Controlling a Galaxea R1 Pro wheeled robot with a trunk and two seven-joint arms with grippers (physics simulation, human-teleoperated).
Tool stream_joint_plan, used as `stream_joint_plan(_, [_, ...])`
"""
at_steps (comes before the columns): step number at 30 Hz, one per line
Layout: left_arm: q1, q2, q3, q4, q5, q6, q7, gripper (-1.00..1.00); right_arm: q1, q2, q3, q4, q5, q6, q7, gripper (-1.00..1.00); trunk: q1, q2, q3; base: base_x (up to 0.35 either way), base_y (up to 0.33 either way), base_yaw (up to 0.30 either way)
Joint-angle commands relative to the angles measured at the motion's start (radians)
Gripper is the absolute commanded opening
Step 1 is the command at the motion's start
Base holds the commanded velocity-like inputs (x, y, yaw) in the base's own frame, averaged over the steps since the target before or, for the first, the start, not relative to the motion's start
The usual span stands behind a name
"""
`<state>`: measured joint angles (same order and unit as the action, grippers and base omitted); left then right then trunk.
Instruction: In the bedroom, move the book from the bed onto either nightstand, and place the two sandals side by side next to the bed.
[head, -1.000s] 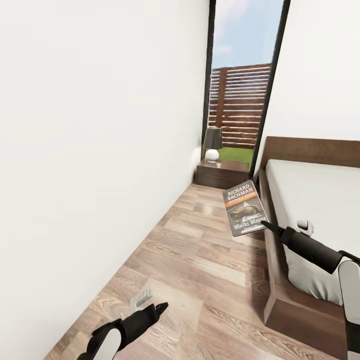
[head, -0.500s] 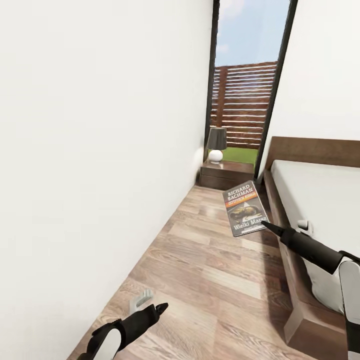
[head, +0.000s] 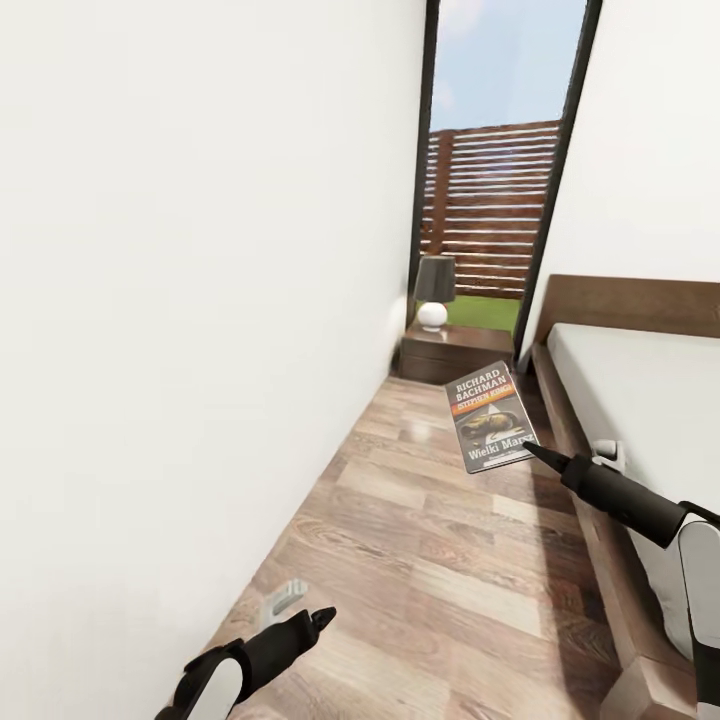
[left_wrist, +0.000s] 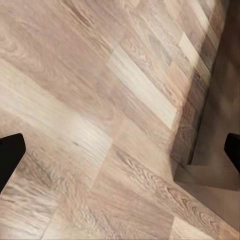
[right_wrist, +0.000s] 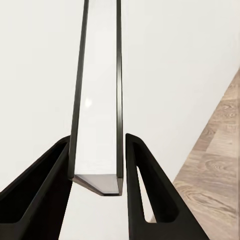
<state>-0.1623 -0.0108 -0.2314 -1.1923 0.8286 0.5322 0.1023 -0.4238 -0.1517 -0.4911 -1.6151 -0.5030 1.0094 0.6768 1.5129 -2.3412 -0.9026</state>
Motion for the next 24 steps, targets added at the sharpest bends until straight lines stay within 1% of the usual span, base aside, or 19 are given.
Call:
stream_joint_plan(1, [0.0,0.0,-0.001,-0.001,0.011,0.003,0.01,1.0,-0.001,0.0,-0.001,0.0,-0.003,0.006,0.007,-1.0,0.0,0.0,-0.001,0.324,0.007,-0.164])
stream_joint_plan(7, [0.0,0.0,0.0,0.0,0.01,0.003,0.01,1.0,-0.001,0.0,-0.001,0.0,-0.003,0.007,0.007,-1.0,0.0,0.0,0.002,0.325,-0.019,-0.209])
stream_joint_plan(21, [-0.001,0.0,0.0,0.005,0.01,0.003,0.01,1.0,-0.001,0.001,-0.001,0.0,-0.003,0.006,0.007,-1.0,0.0,0.0,0.008,0.326,-0.038,-0.243])
stream_joint_plan(24, [-0.002,-0.001,0.0,0.009,0.01,0.003,0.01,1.0,-0.001,0.001,-0.001,0.0,-0.003,0.006,0.007,-1.0,0.0,0.0,0.009,0.326,-0.004,-0.122])
